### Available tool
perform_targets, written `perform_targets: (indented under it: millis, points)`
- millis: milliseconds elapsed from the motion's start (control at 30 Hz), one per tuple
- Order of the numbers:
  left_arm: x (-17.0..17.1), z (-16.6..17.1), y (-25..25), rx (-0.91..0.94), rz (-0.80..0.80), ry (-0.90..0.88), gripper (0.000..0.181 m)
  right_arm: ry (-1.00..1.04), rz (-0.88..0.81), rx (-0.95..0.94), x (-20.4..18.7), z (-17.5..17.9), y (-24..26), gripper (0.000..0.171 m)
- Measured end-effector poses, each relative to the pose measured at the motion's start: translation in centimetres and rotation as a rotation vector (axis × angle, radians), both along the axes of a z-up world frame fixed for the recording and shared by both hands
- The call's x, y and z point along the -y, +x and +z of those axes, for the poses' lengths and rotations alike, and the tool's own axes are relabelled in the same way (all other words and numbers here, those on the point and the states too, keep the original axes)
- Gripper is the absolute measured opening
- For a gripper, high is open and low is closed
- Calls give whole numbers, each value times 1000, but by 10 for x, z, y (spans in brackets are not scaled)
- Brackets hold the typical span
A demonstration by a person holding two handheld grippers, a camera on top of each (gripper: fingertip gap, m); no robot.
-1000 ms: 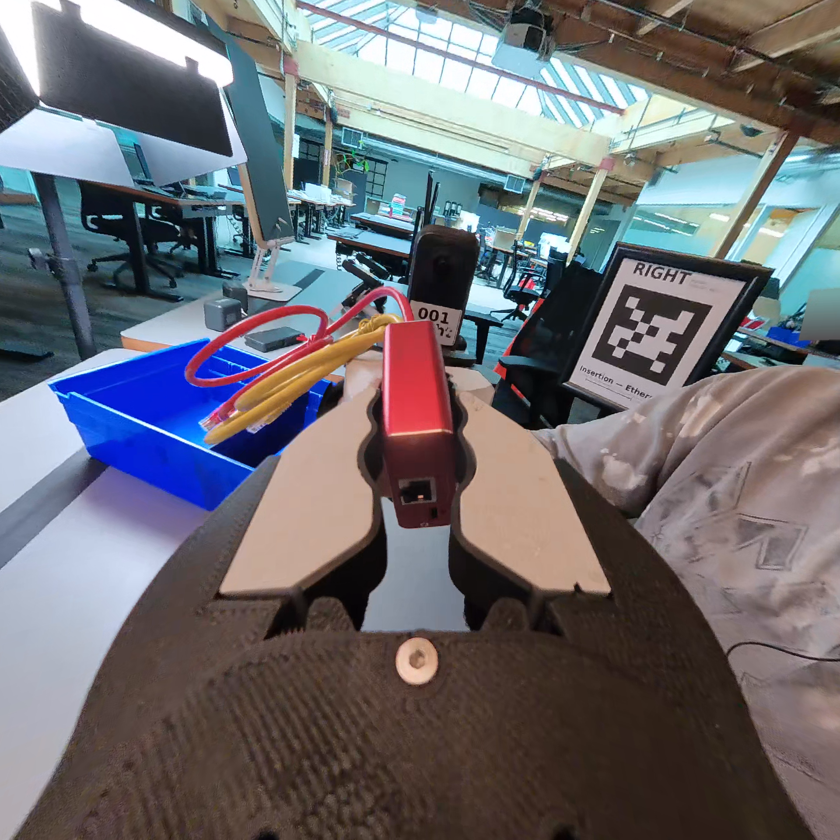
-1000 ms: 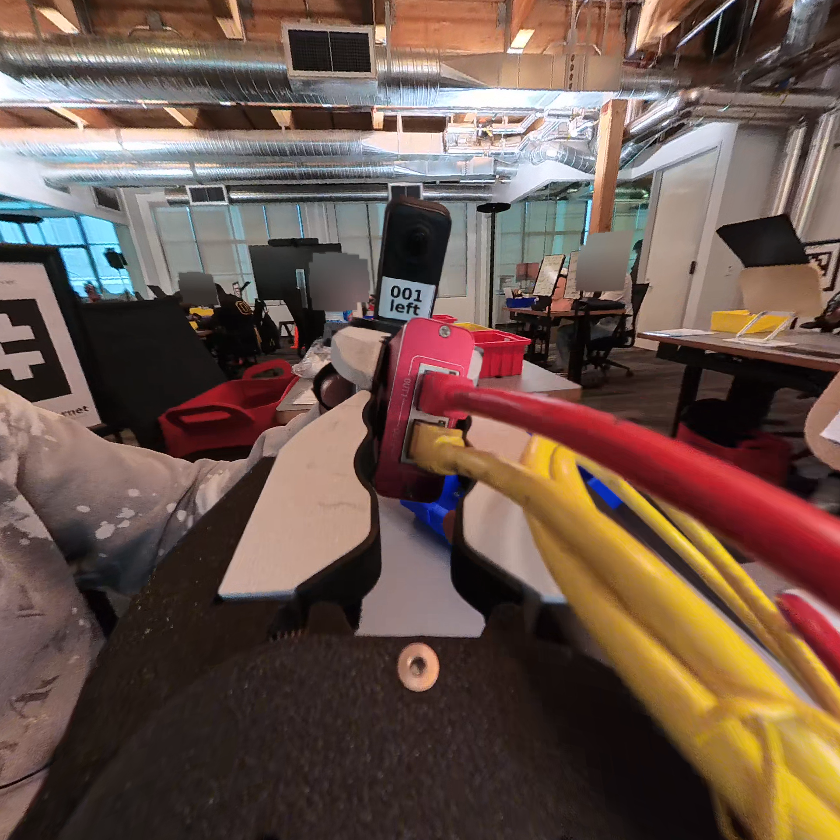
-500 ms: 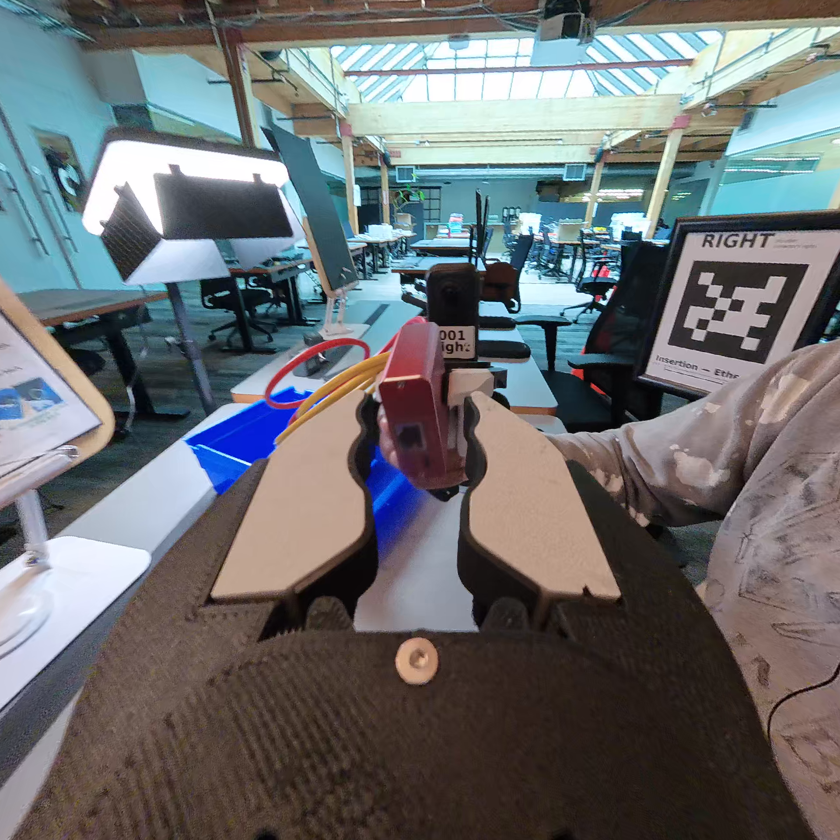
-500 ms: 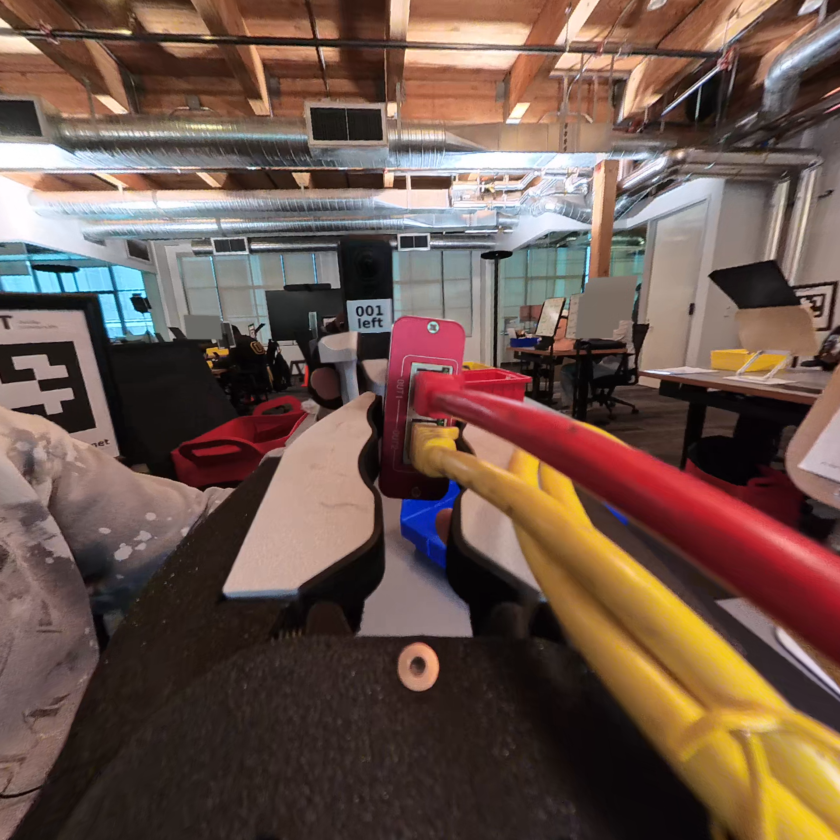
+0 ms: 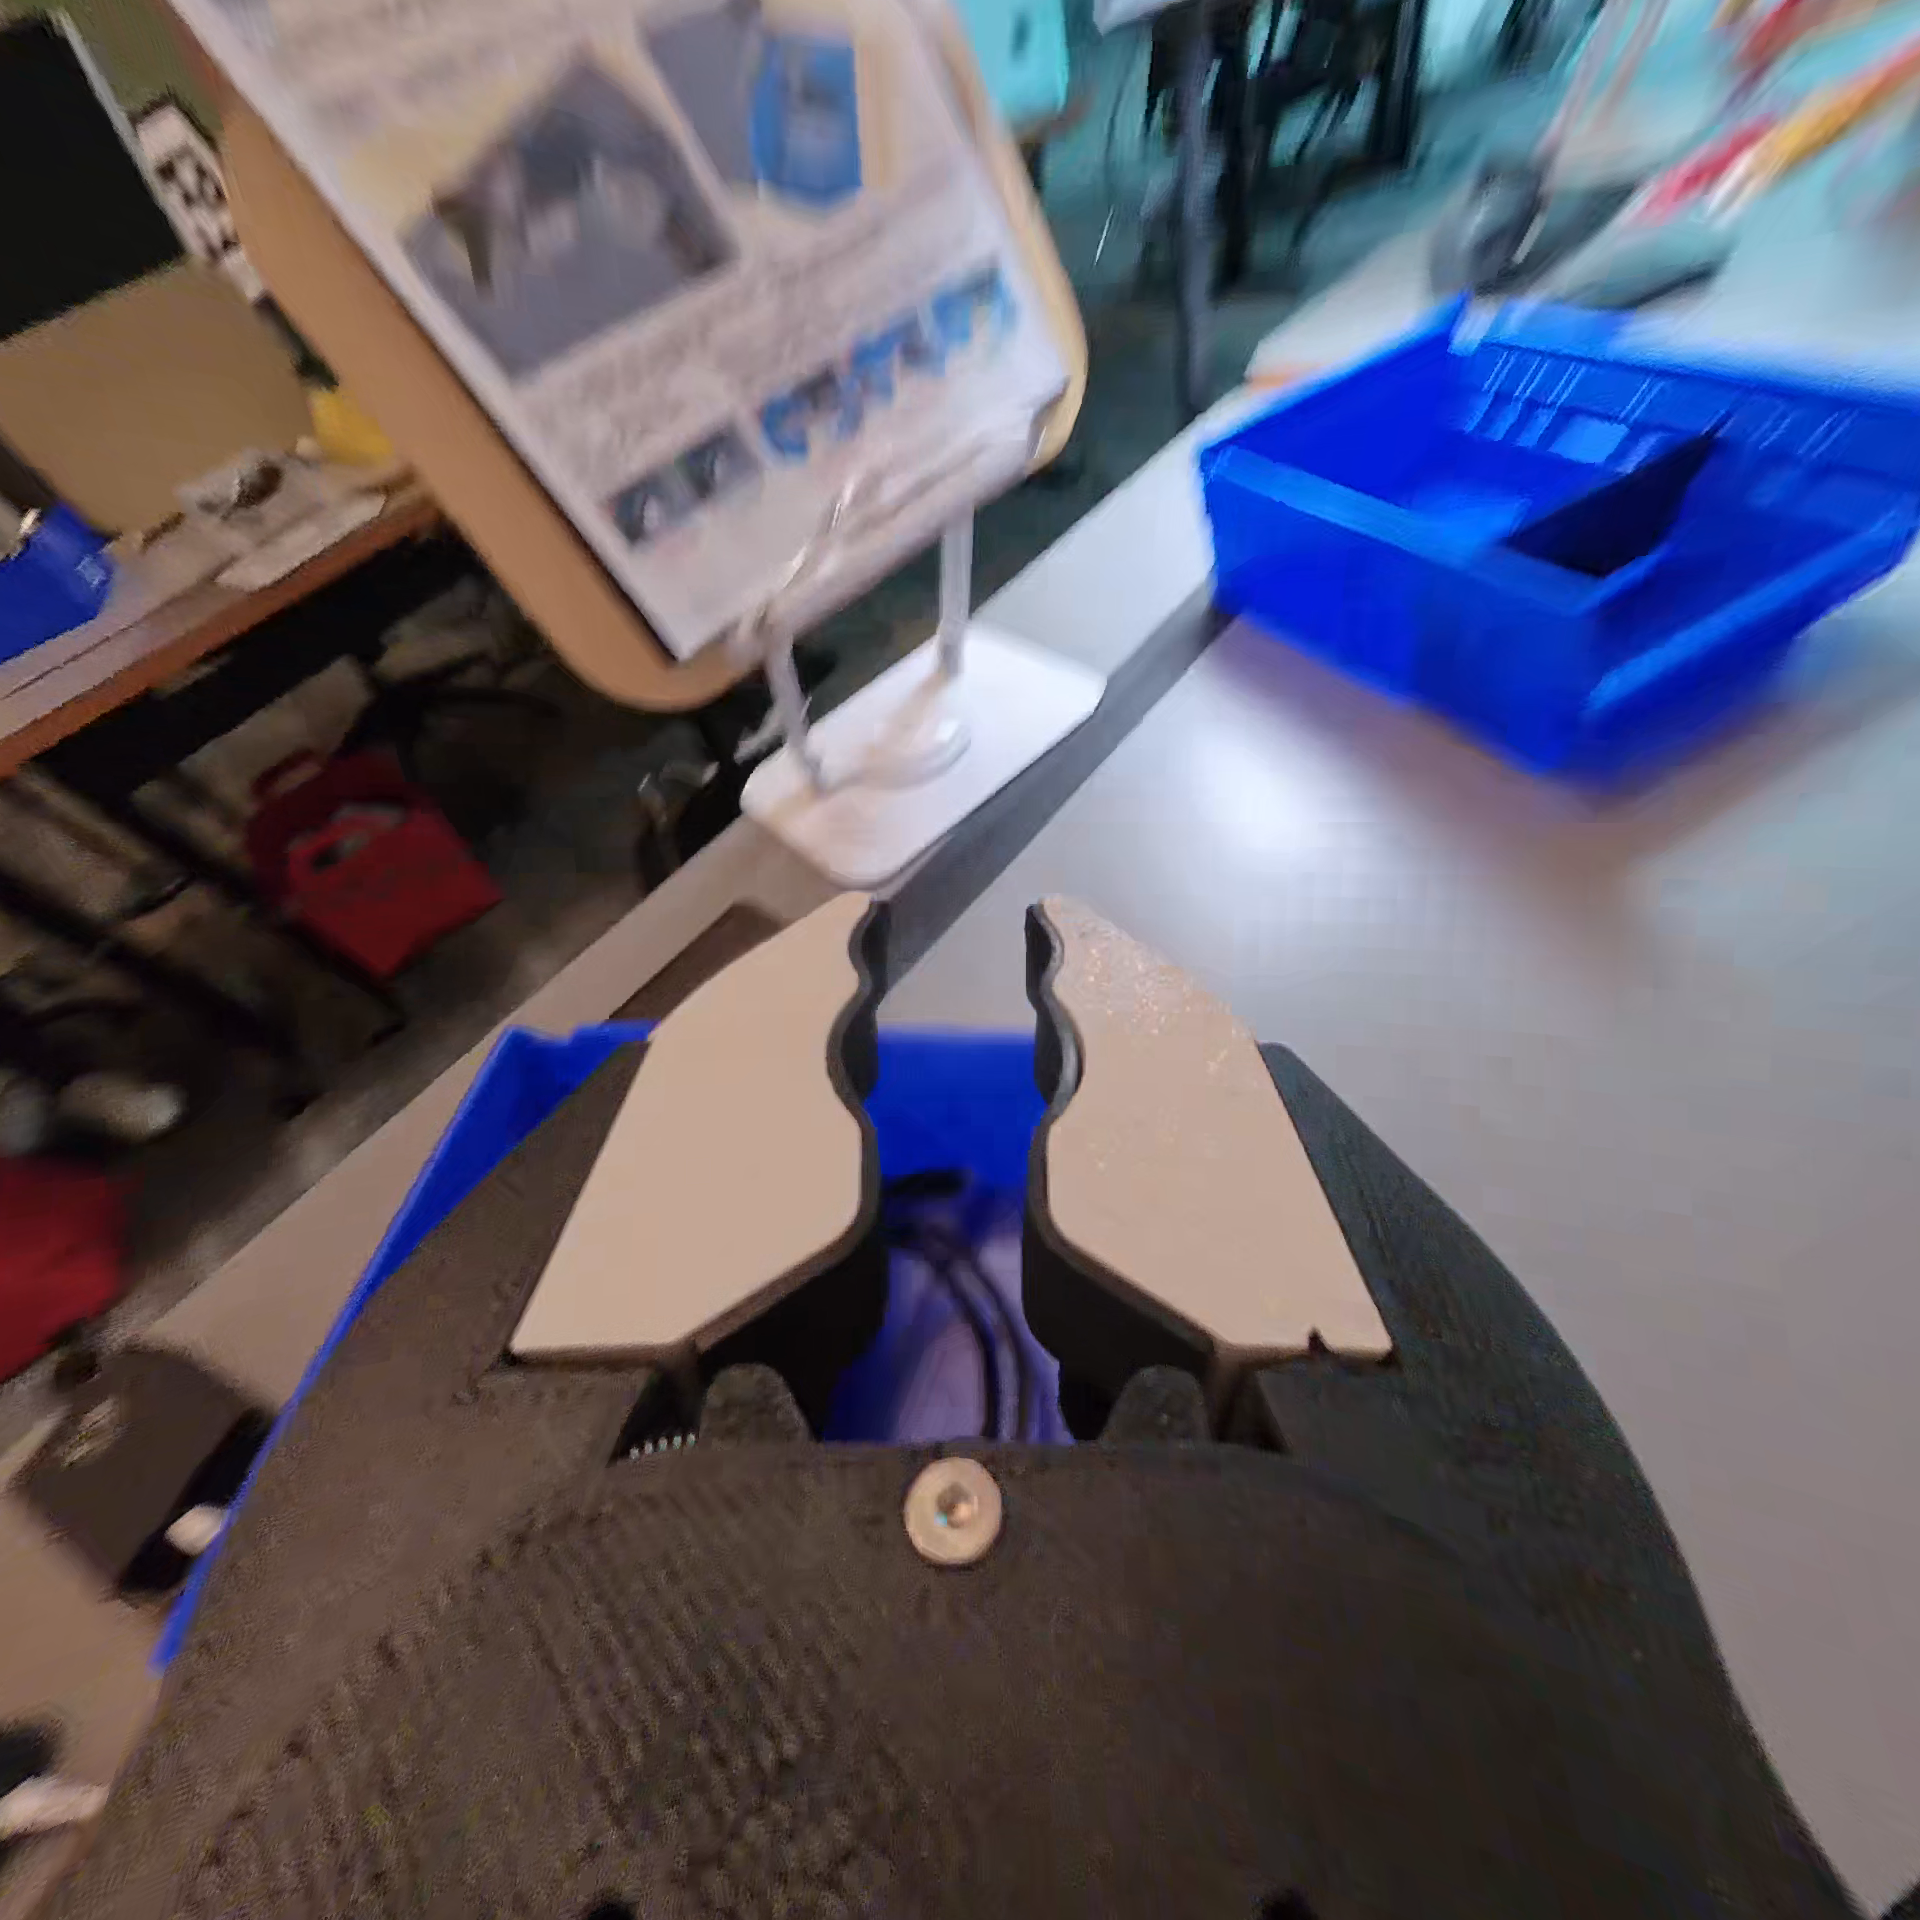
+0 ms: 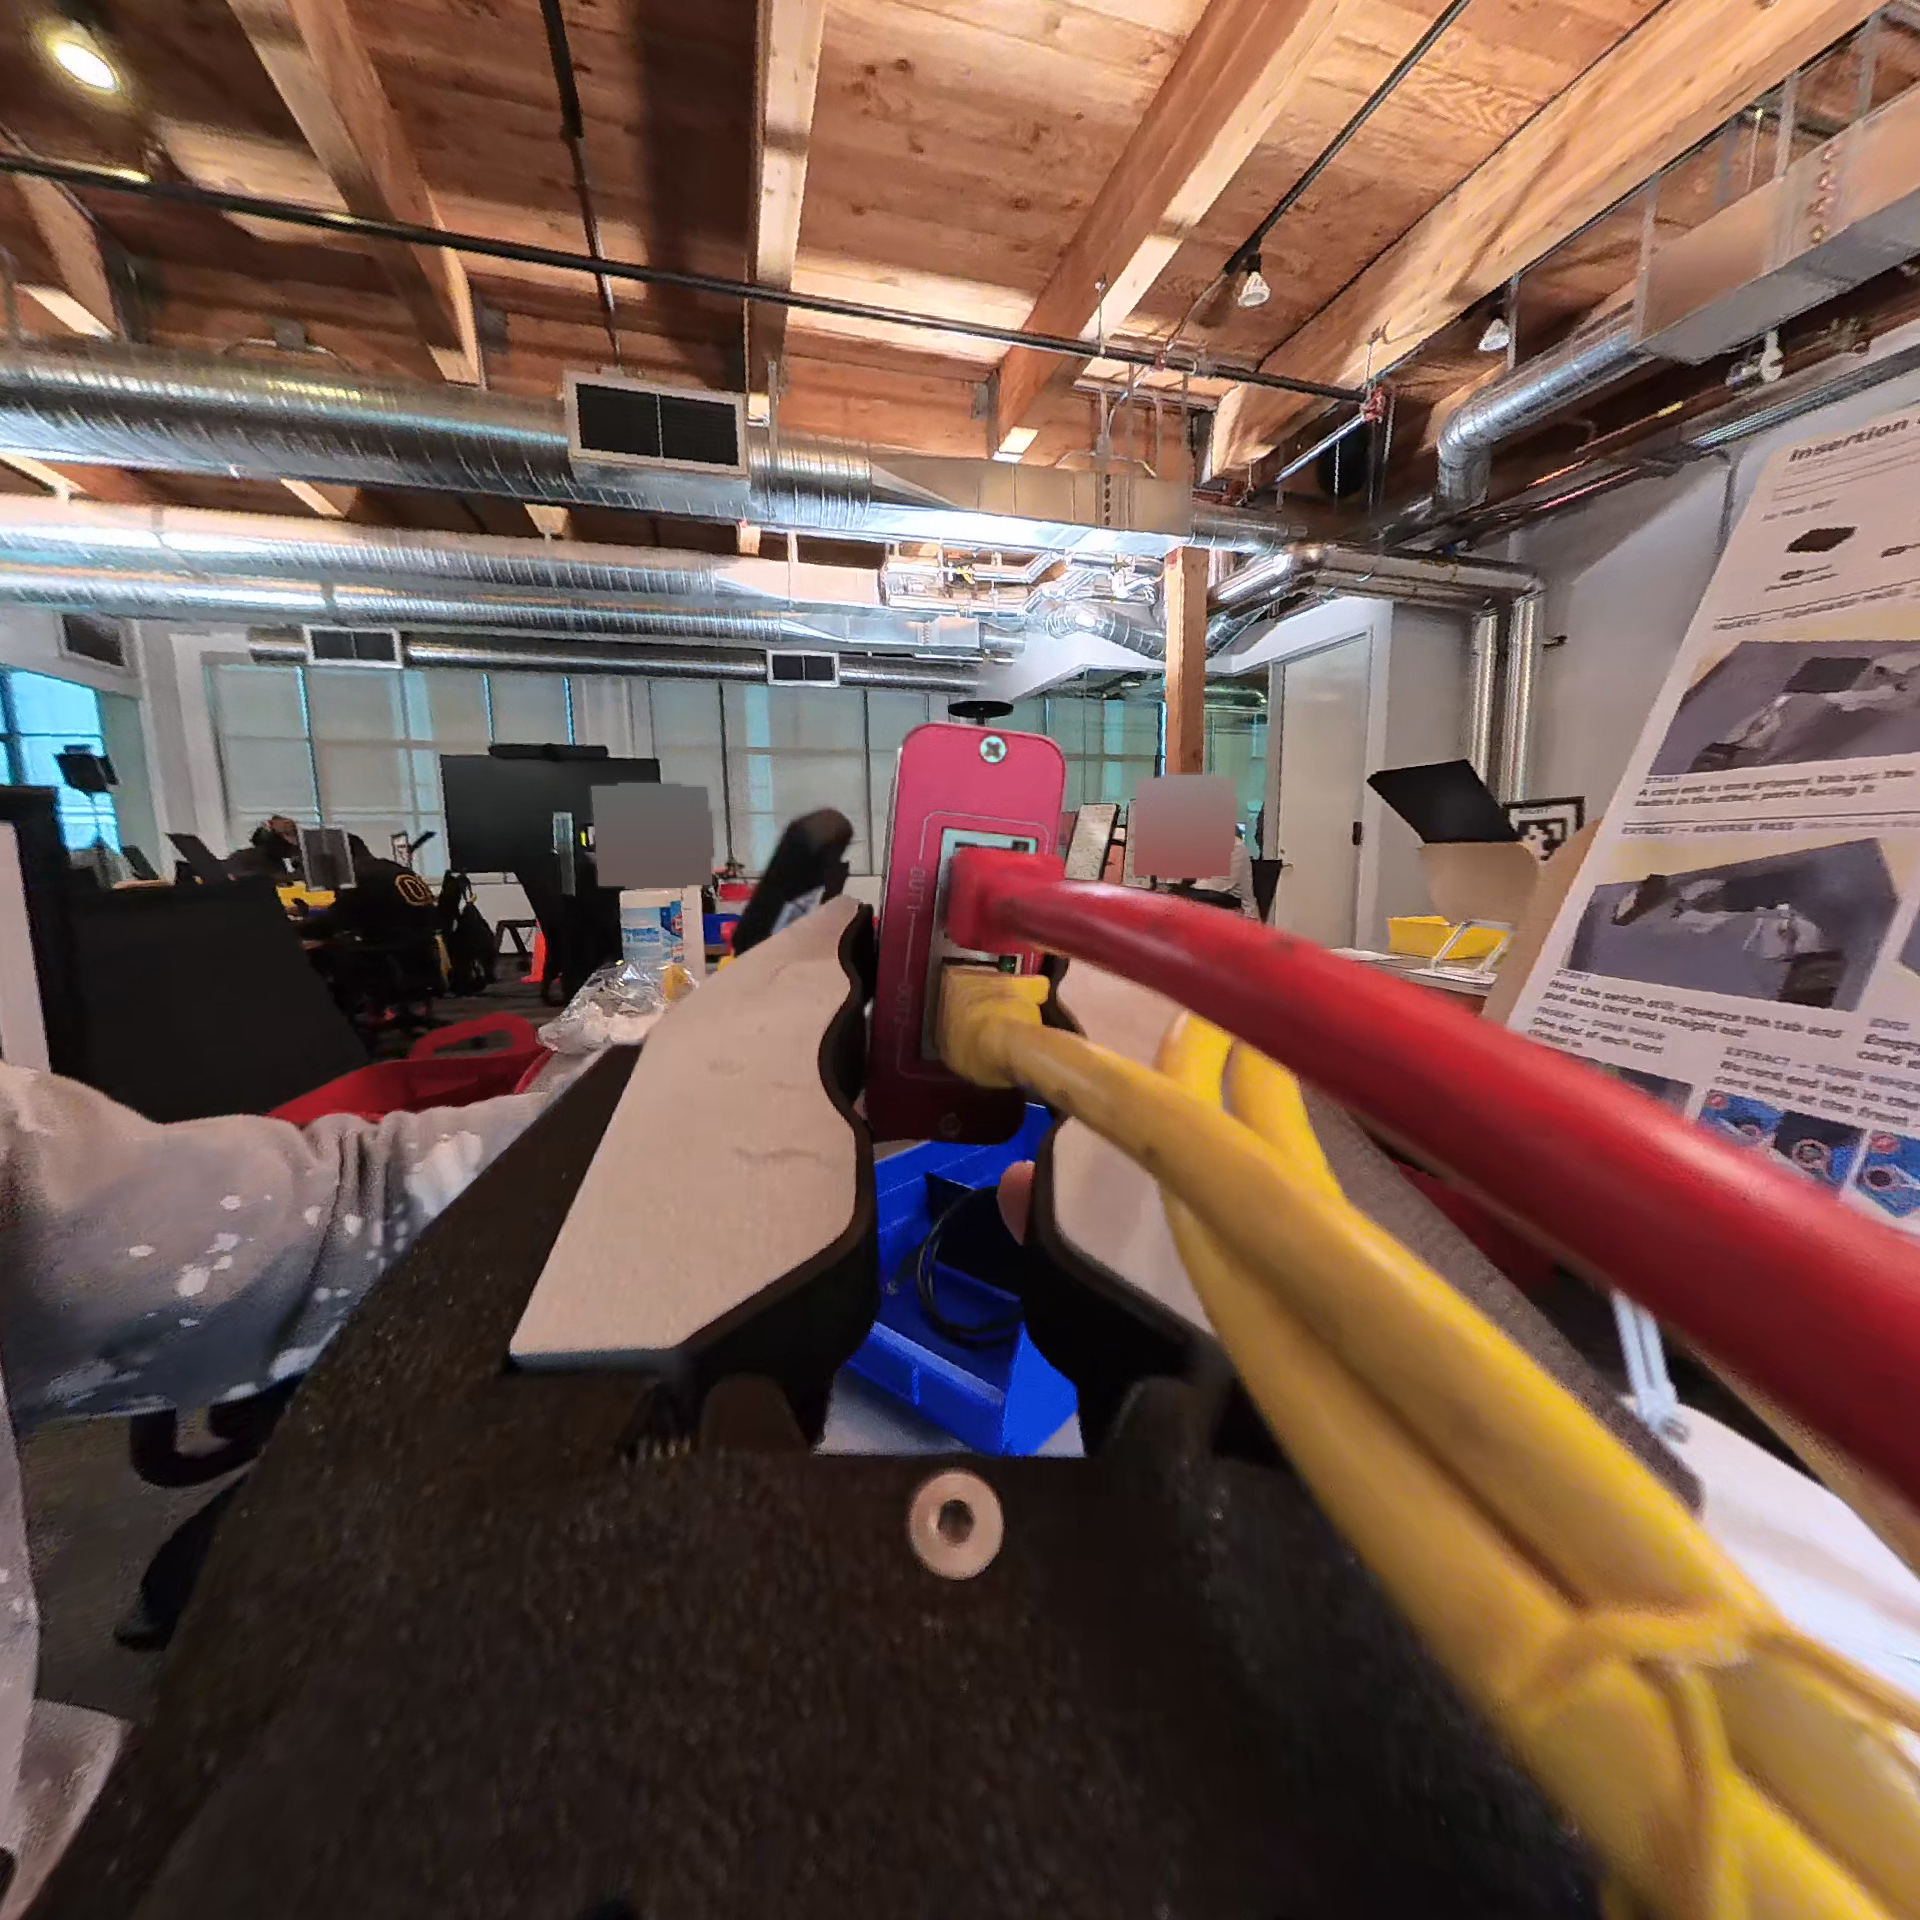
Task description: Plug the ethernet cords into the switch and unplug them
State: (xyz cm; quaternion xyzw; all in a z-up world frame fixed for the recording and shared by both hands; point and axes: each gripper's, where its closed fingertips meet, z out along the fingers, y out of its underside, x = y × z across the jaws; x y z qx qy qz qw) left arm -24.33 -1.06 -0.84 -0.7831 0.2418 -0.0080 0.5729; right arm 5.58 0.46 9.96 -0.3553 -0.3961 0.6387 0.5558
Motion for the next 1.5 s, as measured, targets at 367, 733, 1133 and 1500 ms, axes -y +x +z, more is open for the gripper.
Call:
perform_targets:
  millis: [367, 733, 1133, 1500]
  points:
    - [-41, -142, -42, -682, -5, -289, 28, 63, -70, 112, -5, -24, -21, 28]
    - [-47, -188, -59, -1020, -107, -598, 36, 10, -70, 125, -22, -35, -21, 30]
    - [-54, -203, -71, -1196, -176, -680, 23, -20, -77, 106, -30, -34, -14, 29]
    - [-42, -193, -89, -1319, -167, -661, 19, -75, -50, 77, -34, -31, -10, 29]
